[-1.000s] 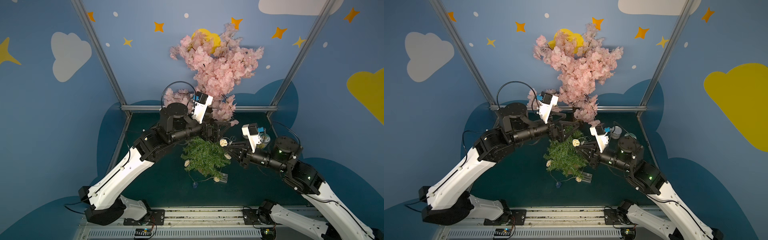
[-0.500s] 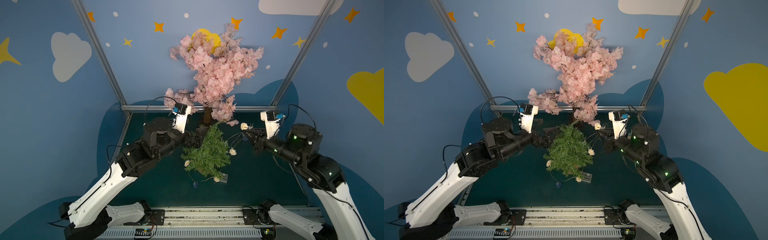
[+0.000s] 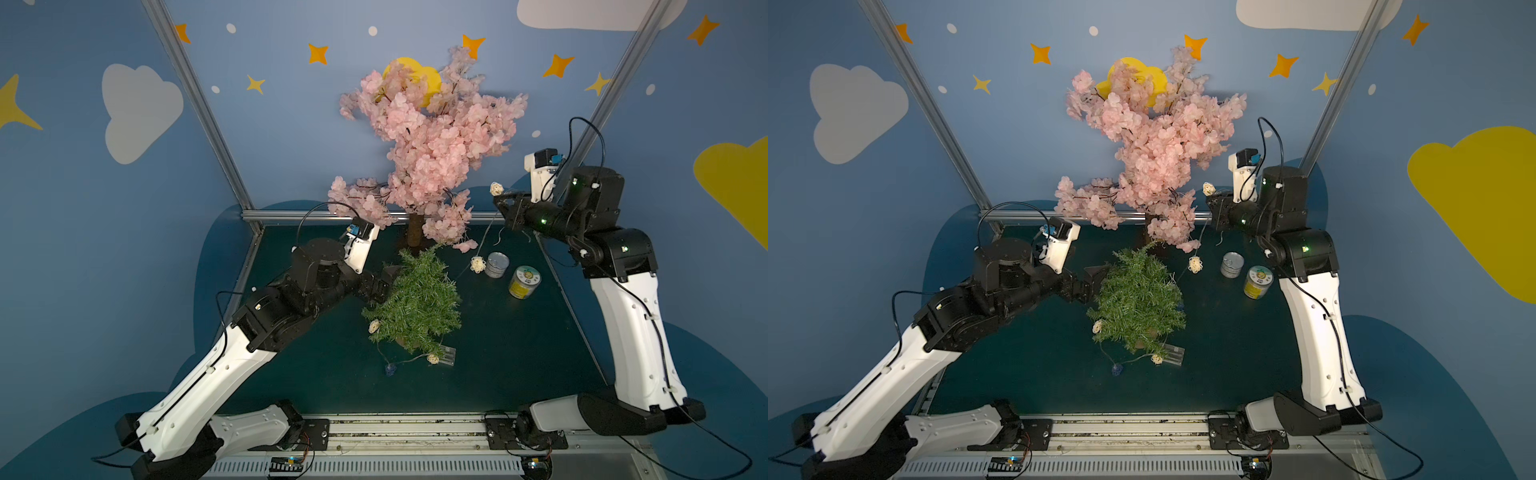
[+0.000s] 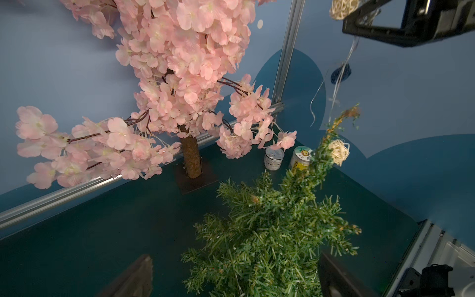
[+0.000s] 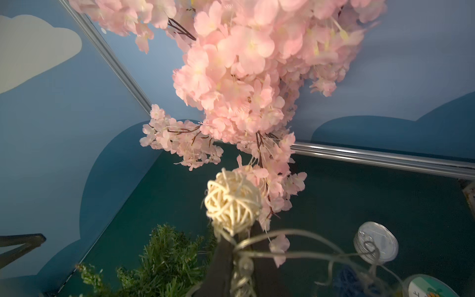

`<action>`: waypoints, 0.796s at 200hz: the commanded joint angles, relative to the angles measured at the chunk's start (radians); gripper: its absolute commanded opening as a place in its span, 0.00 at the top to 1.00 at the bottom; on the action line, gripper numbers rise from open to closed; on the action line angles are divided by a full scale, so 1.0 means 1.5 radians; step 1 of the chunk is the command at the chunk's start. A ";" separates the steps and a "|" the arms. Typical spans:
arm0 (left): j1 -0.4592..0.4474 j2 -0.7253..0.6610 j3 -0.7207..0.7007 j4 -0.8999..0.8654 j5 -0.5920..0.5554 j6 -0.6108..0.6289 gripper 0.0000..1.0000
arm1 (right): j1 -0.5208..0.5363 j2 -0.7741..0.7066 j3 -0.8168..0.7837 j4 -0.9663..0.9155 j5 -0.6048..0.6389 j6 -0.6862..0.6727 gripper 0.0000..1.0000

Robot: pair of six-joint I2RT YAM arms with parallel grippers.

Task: Remove string lights from the small christmas tree
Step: Remove the light string from the Christmas tree.

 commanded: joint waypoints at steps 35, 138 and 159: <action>0.079 0.025 0.019 0.003 0.124 0.038 0.01 | -0.005 0.120 0.160 0.066 -0.086 0.025 0.95; 0.238 0.154 0.077 0.137 0.412 0.017 0.01 | 0.160 0.189 0.240 0.107 -0.131 -0.008 0.94; 0.239 0.169 0.075 0.166 0.464 0.017 0.01 | 0.169 0.191 0.243 0.136 -0.135 0.003 0.94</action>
